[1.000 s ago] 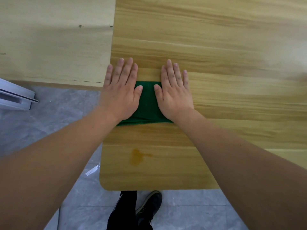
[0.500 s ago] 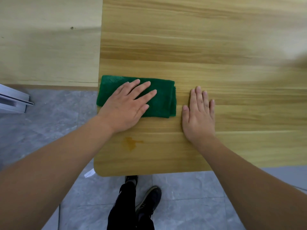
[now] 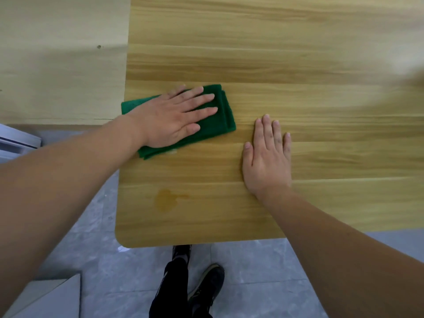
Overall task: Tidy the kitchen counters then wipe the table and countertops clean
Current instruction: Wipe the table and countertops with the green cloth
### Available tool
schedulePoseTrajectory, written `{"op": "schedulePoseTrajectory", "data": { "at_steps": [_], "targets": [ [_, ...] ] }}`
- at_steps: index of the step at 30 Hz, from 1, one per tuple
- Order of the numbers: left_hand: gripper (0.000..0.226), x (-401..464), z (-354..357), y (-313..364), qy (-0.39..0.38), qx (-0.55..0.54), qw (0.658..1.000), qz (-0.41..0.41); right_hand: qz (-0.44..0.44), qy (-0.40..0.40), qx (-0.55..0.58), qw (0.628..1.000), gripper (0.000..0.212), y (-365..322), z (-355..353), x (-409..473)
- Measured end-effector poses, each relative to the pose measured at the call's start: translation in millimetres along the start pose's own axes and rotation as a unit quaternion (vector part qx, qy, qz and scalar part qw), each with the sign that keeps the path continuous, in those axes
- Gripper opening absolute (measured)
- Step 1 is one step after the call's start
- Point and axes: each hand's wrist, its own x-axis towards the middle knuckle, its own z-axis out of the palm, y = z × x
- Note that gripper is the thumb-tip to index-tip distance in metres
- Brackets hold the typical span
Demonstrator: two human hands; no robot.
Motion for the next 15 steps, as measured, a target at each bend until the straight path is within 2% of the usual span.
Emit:
{"op": "schedulePoseTrajectory", "data": {
  "at_steps": [3, 6, 15],
  "targets": [
    [0.055, 5, 1, 9, 0.015, -0.041, 0.996, -0.083, -0.003, 0.003, 0.007, 1.0, 0.059, 1, 0, 1],
    [0.057, 0, 5, 24, 0.024, -0.053, 0.992, -0.111, -0.004, 0.003, 0.016, 1.0, 0.058, 1, 0, 0],
    [0.058, -49, 25, 71, 0.029, -0.032, 0.996, -0.078, -0.007, -0.002, 0.009, 1.0, 0.058, 2, 0, 1]
  ]
}}
